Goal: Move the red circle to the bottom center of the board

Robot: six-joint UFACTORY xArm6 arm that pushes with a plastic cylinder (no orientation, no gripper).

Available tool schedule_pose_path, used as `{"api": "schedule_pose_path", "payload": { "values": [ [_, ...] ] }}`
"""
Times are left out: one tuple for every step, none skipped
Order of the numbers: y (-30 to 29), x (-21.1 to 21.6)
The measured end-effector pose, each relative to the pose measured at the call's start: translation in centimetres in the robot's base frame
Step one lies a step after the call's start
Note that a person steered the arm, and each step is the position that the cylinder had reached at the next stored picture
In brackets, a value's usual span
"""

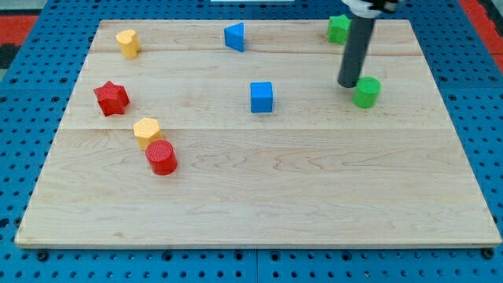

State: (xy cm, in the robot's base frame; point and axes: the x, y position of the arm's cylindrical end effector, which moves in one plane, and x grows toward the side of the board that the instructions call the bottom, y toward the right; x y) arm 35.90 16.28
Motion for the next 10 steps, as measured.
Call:
{"api": "schedule_pose_path", "payload": {
  "values": [
    [-0.7,0.4],
    [-1.3,0.4],
    [-1.4,0.4],
    [-1.4,0.4],
    [-1.9,0.4],
    [-3.2,0.3],
    [-8.4,-1.2],
    [-14.3,-1.3],
    [-22.0,0.7],
    [-27.4,4.8]
  ]
}}
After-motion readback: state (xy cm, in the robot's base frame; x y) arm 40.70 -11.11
